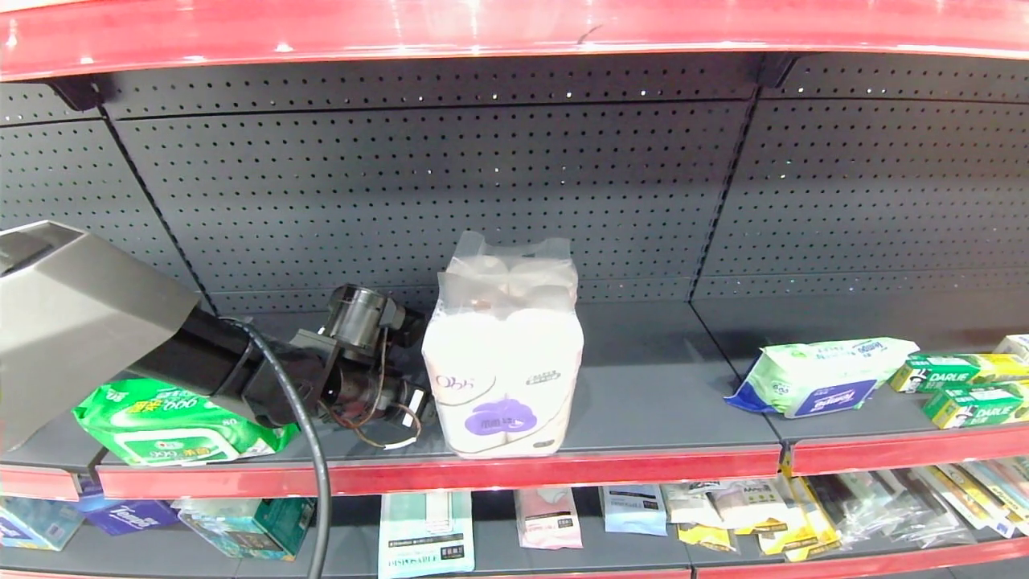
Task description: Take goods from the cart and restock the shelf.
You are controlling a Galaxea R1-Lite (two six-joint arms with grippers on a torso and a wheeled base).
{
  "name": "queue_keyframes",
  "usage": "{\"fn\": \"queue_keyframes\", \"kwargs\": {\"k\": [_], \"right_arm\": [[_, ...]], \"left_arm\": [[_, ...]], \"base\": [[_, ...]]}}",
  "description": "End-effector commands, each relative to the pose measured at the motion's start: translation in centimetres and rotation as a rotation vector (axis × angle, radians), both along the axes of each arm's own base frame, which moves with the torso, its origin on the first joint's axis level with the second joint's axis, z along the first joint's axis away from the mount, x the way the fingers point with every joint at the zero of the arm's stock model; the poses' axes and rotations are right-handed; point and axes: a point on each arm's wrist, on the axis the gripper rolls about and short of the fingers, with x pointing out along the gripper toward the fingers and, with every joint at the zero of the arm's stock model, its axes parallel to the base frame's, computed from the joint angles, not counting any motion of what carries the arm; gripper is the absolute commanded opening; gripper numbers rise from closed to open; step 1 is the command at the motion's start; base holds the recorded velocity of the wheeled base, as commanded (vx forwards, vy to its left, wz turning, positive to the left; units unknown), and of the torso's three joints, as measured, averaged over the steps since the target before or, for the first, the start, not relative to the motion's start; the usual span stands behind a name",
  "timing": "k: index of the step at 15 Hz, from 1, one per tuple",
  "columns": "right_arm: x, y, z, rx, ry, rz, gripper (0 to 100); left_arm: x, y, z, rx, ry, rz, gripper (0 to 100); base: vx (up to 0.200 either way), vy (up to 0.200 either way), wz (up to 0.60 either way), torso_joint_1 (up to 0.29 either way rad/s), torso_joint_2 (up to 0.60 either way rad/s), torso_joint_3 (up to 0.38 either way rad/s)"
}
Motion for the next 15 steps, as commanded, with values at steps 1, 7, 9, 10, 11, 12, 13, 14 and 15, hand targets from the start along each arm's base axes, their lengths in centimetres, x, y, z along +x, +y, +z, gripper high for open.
{"fn": "queue_keyframes", "kwargs": {"k": [1, 7, 9, 10, 11, 12, 13, 14, 15], "right_arm": [[0.0, 0.0, 0.0, 0.0, 0.001, 0.0, 100], [0.0, 0.0, 0.0, 0.0, 0.001, 0.0, 100], [0.0, 0.0, 0.0, 0.001, 0.001, 0.0, 100], [0.0, 0.0, 0.0, 0.0, 0.001, 0.0, 100], [0.0, 0.0, 0.0, 0.0, 0.001, 0.0, 100], [0.0, 0.0, 0.0, 0.001, 0.001, 0.0, 100], [0.0, 0.0, 0.0, 0.001, 0.001, 0.0, 100], [0.0, 0.0, 0.0, 0.0, 0.001, 0.0, 100], [0.0, 0.0, 0.0, 0.0, 0.001, 0.0, 100]], "left_arm": [[0.0, -0.2, -0.1, 0.0, 0.0, -0.005, 100], [-0.1, -0.2, -0.1, 0.002, 0.001, -0.006, 100], [-0.1, -0.1, -0.1, 0.005, 0.002, -0.003, 100], [-0.1, 0.0, 0.1, 0.004, -0.004, 0.001, 100], [0.0, 0.3, 0.6, 0.002, -0.018, 0.007, 100], [-0.1, 0.7, 1.4, 0.002, -0.044, 0.002, 100], [0.0, 1.4, 2.7, 0.019, -0.085, -0.014, 100], [0.0, 1.8, 3.8, 0.036, -0.126, -0.034, 100], [-0.2, 2.3, 5.3, 0.045, -0.173, -0.045, 100]], "base": [[0.0, 0.0, 0.0, 0.0, 0.0, 0.0], [0.0, 0.0, 0.0, 0.0, 0.0, 0.0], [0.0, 0.0, 0.0, 0.0, 0.0, 0.0], [0.0, 0.0, 0.0, 0.0, 0.0, 0.0], [0.0, 0.0, 0.0, 0.0, 0.0, 0.0], [0.0, 0.0, 0.0, 0.0, 0.0, 0.0], [0.0, 0.0, 0.0, 0.0, 0.0, 0.0], [0.0, 0.0, 0.0, 0.0, 0.0, 0.0], [0.0, 0.0, 0.0, 0.0, 0.0, 0.0]]}}
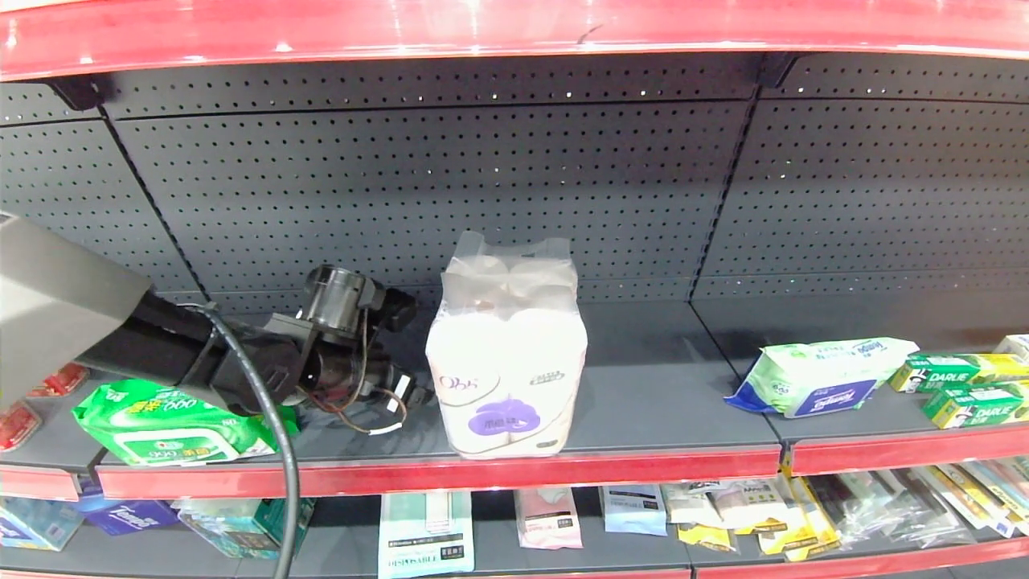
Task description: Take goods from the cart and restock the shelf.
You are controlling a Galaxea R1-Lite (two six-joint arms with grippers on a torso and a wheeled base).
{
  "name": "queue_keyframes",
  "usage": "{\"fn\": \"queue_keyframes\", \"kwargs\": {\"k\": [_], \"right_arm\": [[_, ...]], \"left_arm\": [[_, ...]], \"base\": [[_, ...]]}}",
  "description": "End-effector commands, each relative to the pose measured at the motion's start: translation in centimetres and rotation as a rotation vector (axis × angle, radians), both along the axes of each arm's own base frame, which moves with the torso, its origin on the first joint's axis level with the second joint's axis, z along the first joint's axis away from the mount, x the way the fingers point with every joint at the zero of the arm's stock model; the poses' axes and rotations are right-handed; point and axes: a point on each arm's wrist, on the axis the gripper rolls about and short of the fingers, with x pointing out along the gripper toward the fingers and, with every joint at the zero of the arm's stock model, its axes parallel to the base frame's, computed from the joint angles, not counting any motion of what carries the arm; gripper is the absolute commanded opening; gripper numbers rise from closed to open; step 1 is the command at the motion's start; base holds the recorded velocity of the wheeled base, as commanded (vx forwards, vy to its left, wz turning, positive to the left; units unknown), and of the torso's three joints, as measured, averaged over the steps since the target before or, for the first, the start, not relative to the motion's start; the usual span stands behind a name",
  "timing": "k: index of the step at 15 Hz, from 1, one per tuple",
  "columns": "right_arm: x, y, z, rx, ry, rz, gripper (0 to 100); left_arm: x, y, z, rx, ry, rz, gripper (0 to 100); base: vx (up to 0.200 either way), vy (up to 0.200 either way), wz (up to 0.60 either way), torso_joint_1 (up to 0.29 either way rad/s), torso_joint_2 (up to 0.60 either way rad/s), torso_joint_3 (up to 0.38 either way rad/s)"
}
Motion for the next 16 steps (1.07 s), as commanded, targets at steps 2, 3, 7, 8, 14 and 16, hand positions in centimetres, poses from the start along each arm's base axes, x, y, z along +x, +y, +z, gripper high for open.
{"fn": "queue_keyframes", "kwargs": {"k": [2, 3, 7, 8, 14, 16], "right_arm": [[0.0, 0.0, 0.0, 0.0, 0.002, 0.0, 100], [0.0, 0.0, 0.0, 0.0, 0.002, 0.0, 100], [0.0, 0.0, 0.0, 0.0, 0.002, 0.0, 100], [0.0, 0.0, 0.0, 0.0, 0.002, 0.0, 100], [0.0, 0.0, 0.0, 0.0, 0.002, 0.0, 100], [0.0, 0.0, 0.0, 0.0, 0.002, 0.0, 100]], "left_arm": [[-1.3, 1.4, 4.6, -0.02, -0.128, 0.001, 100], [-1.5, 1.5, 4.9, -0.022, -0.134, 0.001, 100], [-7.5, 3.6, 8.7, -0.053, -0.23, 0.012, 100], [-10.3, 4.8, 9.6, -0.065, -0.27, 0.017, 100], [-30.8, 12.2, 9.7, -0.151, -0.614, 0.185, 100], [-34.5, 12.3, 6.6, -0.181, -0.719, 0.184, 100]], "base": [[0.0, 0.0, 0.0, 0.0, 0.0, 0.0], [0.0, 0.0, 0.0, 0.0, 0.0, 0.0], [0.0, 0.0, 0.0, 0.0, 0.0, 0.0], [0.0, 0.0, 0.0, 0.0, 0.0, 0.0], [0.0, 0.0, 0.0, 0.0, 0.0, 0.0], [0.0, 0.0, 0.0, 0.0, 0.0, 0.0]]}}
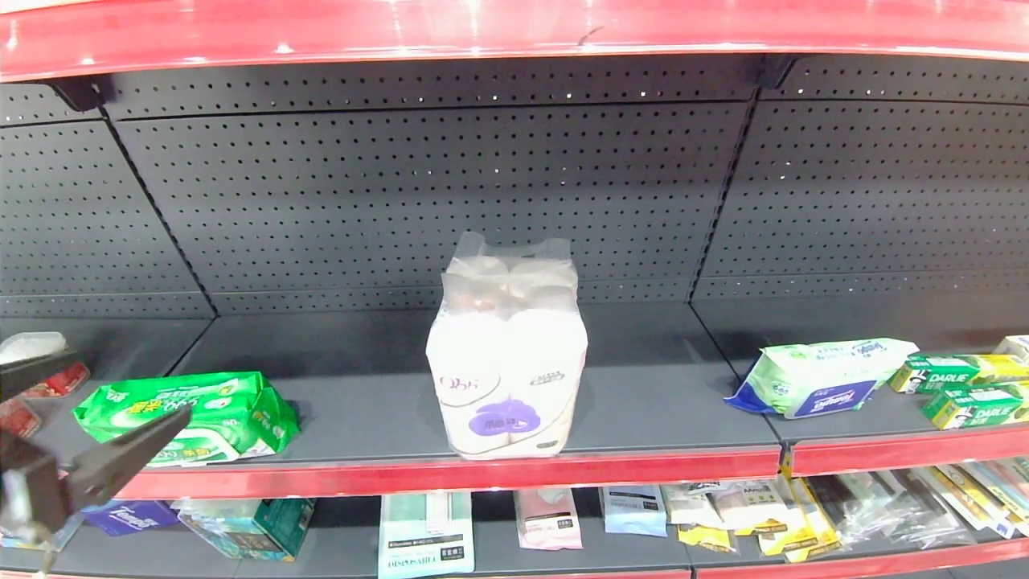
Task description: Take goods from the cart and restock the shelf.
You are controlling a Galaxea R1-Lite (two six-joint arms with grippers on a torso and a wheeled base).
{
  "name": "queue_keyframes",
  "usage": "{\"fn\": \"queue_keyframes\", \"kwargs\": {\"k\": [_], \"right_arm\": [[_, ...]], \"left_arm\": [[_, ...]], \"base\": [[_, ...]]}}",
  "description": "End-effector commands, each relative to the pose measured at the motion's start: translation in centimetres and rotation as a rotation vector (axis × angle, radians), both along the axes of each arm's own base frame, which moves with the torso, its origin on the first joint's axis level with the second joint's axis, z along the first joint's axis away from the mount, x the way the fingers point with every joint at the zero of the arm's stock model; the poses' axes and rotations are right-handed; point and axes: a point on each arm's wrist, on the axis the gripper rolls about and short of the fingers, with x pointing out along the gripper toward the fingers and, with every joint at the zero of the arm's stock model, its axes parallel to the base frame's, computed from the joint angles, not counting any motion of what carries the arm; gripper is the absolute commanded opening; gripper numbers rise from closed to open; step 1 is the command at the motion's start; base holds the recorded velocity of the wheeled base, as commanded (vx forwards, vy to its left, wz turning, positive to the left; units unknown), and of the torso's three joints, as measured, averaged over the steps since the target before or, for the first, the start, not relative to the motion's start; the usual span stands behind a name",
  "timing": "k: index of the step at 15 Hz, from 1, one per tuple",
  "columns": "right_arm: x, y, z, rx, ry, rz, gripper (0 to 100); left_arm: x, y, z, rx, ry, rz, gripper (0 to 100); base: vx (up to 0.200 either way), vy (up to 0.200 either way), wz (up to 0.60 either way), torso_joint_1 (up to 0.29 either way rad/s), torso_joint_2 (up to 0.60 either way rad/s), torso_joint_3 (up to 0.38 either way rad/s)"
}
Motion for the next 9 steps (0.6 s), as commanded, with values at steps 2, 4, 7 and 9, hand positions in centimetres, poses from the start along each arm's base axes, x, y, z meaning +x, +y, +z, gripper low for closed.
{"fn": "queue_keyframes", "kwargs": {"k": [2, 4, 7, 9], "right_arm": [[0.0, 0.0, 0.0, 0.0, 0.001, 0.0, 100], [0.0, 0.0, 0.0, 0.001, 0.001, 0.0, 100], [0.0, 0.0, 0.0, 0.001, 0.001, 0.0, 100], [0.0, 0.0, 0.0, 0.001, 0.001, 0.0, 100]], "left_arm": [[-12.1, 1.3, -9.7, -0.124, -0.266, 0.093, 100], [-11.7, 1.2, -13.1, -0.141, -0.228, 0.126, 100], [-10.7, 1.3, -13.0, -0.284, -0.141, 0.194, 100], [-11.2, 1.3, -13.8, -0.201, -0.266, 0.161, 100]], "base": [[0.0, 0.0, 0.0, 0.0, 0.0, 0.0], [0.0, 0.0, 0.0, 0.0, 0.0, 0.0], [0.0, 0.0, 0.0, 0.0, 0.0, 0.0], [0.0, 0.0, 0.0, 0.0, 0.0, 0.0]]}}
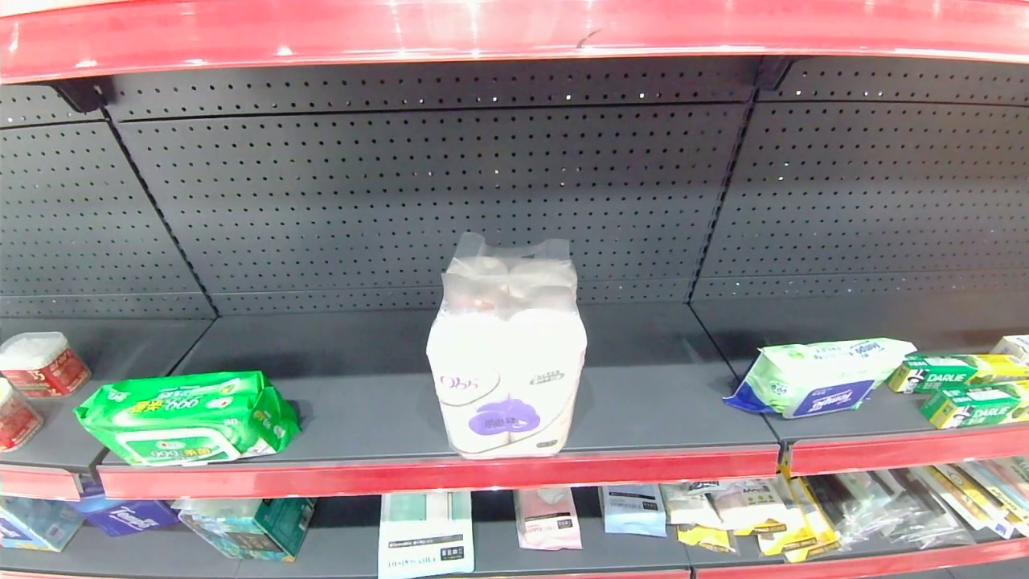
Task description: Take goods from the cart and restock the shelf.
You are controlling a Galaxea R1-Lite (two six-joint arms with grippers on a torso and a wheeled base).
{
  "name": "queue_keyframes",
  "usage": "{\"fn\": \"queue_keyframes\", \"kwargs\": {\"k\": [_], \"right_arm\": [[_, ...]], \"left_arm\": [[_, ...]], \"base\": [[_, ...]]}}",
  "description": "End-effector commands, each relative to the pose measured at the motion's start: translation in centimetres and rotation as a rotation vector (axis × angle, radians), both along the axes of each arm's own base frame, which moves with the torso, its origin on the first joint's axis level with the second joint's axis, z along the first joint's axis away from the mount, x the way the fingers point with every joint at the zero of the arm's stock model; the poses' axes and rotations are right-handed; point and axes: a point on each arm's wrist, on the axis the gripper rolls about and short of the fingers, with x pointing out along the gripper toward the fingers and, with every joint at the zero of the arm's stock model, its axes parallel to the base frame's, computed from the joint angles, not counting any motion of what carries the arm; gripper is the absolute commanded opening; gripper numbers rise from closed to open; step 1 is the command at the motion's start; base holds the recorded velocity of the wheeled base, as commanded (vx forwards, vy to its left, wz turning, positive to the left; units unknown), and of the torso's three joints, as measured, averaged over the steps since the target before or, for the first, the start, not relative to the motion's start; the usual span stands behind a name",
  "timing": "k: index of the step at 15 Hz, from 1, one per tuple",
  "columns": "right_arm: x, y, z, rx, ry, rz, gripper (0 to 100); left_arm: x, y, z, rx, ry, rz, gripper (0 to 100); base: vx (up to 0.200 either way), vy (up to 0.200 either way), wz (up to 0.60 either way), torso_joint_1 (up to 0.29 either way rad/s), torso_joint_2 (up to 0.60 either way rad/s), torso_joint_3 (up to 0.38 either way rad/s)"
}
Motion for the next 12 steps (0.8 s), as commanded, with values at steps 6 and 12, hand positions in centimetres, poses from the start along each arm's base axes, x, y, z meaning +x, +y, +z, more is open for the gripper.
{"fn": "queue_keyframes", "kwargs": {"k": [6, 12], "right_arm": [[0.01, 0.0, 0.0, -0.002, 0.001, 0.0, 100], [0.01, -0.01, 0.0, -0.003, 0.001, -0.006, 100]], "left_arm": [[-0.26, 0.06, -1.02, -0.032, -0.055, 0.052, 100], [-0.26, 0.06, -1.03, -0.042, -0.054, 0.054, 100]], "base": [[0.0, 0.0, 0.0, 0.0, 0.0, 0.0], [0.0, 0.0, 0.0, 0.0, 0.0, 0.0]]}}
